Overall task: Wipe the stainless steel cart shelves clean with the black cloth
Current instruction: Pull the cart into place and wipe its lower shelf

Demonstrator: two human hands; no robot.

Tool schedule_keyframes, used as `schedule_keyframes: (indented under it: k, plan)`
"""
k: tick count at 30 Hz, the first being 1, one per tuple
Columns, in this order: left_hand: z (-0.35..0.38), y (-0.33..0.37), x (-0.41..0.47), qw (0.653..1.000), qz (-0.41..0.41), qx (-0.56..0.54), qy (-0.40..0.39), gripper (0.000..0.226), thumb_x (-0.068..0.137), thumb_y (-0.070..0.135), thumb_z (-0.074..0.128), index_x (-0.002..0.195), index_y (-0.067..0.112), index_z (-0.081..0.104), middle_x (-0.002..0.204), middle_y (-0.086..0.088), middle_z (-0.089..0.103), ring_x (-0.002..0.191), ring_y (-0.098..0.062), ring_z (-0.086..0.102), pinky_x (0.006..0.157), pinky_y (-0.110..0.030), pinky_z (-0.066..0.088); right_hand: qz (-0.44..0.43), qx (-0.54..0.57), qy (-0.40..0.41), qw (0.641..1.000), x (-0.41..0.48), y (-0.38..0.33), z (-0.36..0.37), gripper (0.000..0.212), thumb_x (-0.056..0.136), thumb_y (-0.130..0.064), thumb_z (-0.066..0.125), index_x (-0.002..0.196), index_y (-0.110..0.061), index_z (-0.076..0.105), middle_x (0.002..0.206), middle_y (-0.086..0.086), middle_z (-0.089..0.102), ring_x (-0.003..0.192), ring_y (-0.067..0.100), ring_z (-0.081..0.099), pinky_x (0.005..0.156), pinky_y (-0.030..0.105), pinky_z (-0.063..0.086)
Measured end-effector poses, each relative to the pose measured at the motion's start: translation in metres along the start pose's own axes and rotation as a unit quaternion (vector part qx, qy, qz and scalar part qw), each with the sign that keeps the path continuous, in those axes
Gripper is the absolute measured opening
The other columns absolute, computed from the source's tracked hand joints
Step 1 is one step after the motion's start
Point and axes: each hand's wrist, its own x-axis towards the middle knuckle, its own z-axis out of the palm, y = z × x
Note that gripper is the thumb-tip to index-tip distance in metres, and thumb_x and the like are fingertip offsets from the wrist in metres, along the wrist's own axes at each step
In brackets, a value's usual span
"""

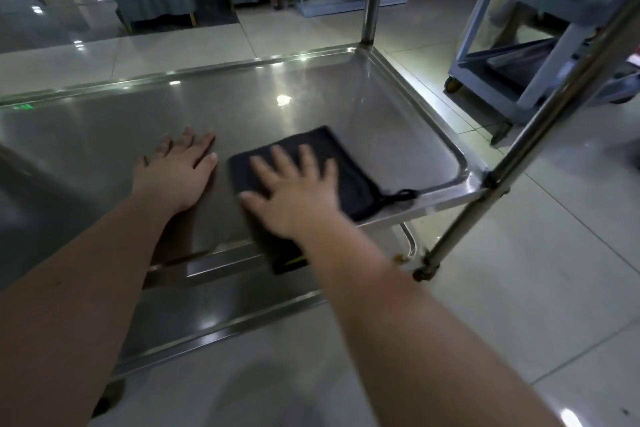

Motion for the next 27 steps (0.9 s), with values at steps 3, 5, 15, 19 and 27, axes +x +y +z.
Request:
schedule_keyframes:
  k: [3,5,15,19,27]
  plan:
    - [0.001,-0.004,0.0,1.0,0.007,-0.009,0.001,0.049,0.102,0.054,0.022,0.15,0.048,0.015,0.163,0.012,0.006,0.149,-0.024,0.01,0.116,-0.055,0.008,-0.044,0.004,-0.032,0.998,-0.003,-0.027,0.004,0.066,0.093,-0.071,0.018,0.152,-0.046,0.0,0.162,-0.012,-0.012,0.147,0.03,-0.022,0.109,0.063,-0.018]
    - [0.002,-0.005,0.001,1.0,0.011,-0.004,0.004,0.05,0.101,0.053,0.022,0.15,0.047,0.016,0.163,0.011,0.008,0.149,-0.025,0.013,0.116,-0.055,0.012,-0.043,0.012,-0.021,0.999,-0.003,-0.005,-0.002,0.066,0.092,-0.072,0.02,0.152,-0.048,0.002,0.162,-0.014,-0.009,0.148,0.026,-0.018,0.112,0.06,-0.015]
    - [0.003,0.003,-0.001,1.0,0.012,0.02,0.005,0.051,0.1,0.053,0.02,0.15,0.043,0.018,0.163,0.008,0.011,0.148,-0.028,0.015,0.114,-0.059,0.014,0.191,-0.008,0.004,0.982,-0.03,0.196,-0.043,0.065,0.092,-0.073,0.016,0.151,-0.051,-0.001,0.163,-0.015,-0.009,0.149,0.026,-0.012,0.117,0.056,-0.007]
    - [0.0,0.008,-0.008,1.0,0.006,0.018,0.008,0.051,0.101,0.053,0.019,0.151,0.043,0.018,0.163,0.008,0.01,0.148,-0.028,0.013,0.115,-0.059,0.013,0.193,0.008,0.006,0.981,-0.025,0.152,-0.034,0.066,0.092,-0.071,0.012,0.151,-0.046,-0.005,0.163,-0.011,-0.013,0.148,0.033,-0.016,0.115,0.062,-0.007]
    - [-0.012,0.001,-0.019,0.999,0.042,0.0,-0.014,0.049,0.103,0.048,0.018,0.152,0.042,0.018,0.163,0.009,0.008,0.149,-0.027,0.007,0.116,-0.061,0.005,0.076,-0.005,-0.002,0.997,-0.001,0.02,-0.013,0.067,0.094,-0.069,0.01,0.153,-0.042,-0.005,0.163,-0.008,-0.014,0.147,0.035,-0.019,0.114,0.063,-0.009]
